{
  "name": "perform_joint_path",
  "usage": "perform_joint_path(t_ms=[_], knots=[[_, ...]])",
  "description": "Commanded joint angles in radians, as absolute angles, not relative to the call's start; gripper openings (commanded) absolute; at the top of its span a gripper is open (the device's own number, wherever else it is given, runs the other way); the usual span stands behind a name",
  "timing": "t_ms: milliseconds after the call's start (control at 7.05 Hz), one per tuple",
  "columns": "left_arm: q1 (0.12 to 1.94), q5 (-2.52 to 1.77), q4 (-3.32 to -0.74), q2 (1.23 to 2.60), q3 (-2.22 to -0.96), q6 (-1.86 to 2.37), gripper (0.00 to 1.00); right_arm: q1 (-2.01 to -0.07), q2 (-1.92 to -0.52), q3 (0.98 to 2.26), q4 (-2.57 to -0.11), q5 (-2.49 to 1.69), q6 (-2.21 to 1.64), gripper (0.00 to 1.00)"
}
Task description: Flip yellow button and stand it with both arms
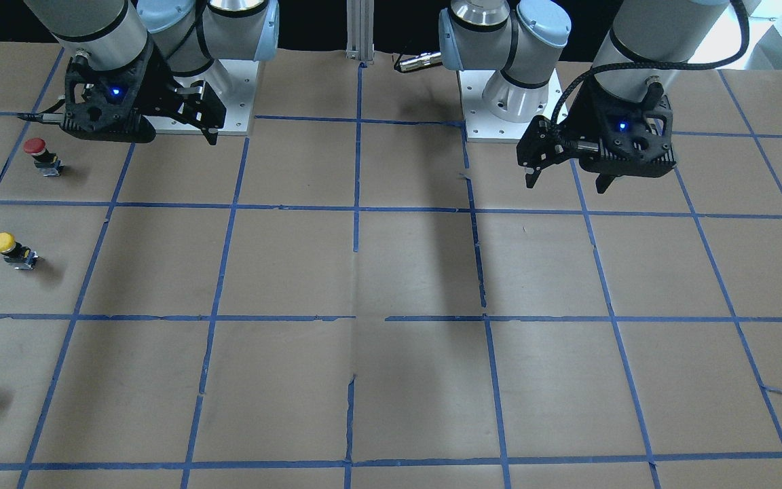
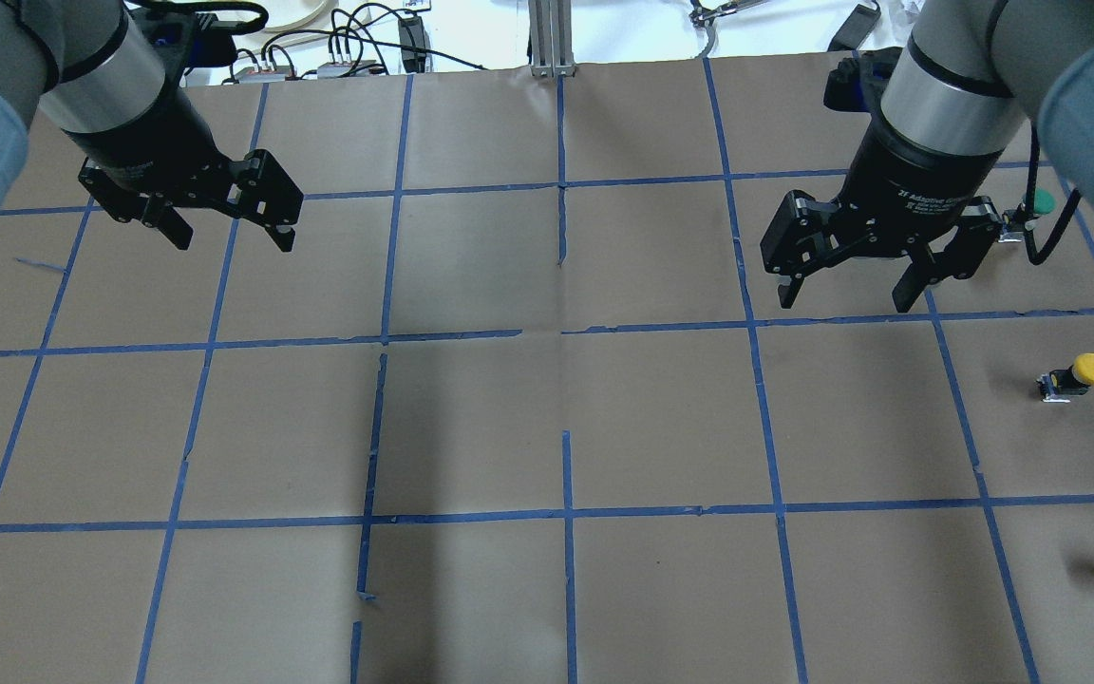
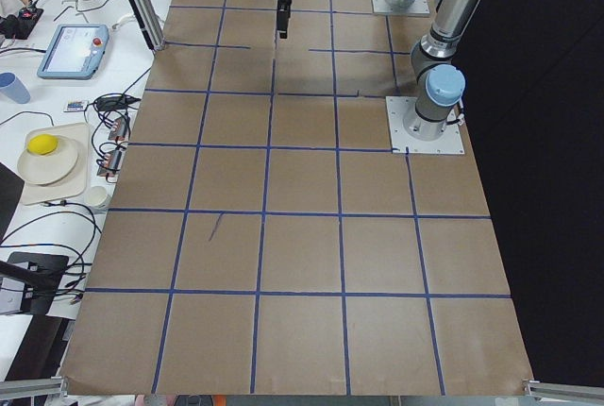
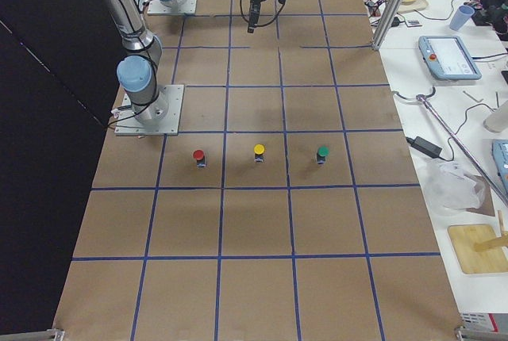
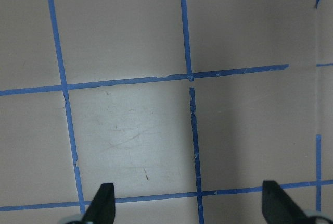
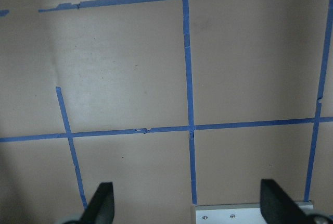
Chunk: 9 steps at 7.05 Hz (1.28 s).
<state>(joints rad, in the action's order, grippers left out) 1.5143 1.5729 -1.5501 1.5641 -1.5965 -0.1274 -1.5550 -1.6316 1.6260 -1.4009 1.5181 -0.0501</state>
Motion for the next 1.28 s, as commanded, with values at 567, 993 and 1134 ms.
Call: perform_joint_path(t_ms=[567, 993, 1134], knots=[[1.514, 1.568, -1.548, 1.56, -1.597, -0.126, 1.0, -1.539, -1.629, 1.601, -1.434, 1.574, -0.057, 1.0], [1.514, 1.568, -1.548, 1.56, -1.597, -0.126, 1.0, -1.539, -1.631, 1.603, -1.434, 1.575, -0.061, 1.0], [1.516, 1.569, -1.548, 1.559, -1.597, -0.126, 1.0, -1.539, -1.631, 1.603, -1.434, 1.574, -0.061, 1.0]])
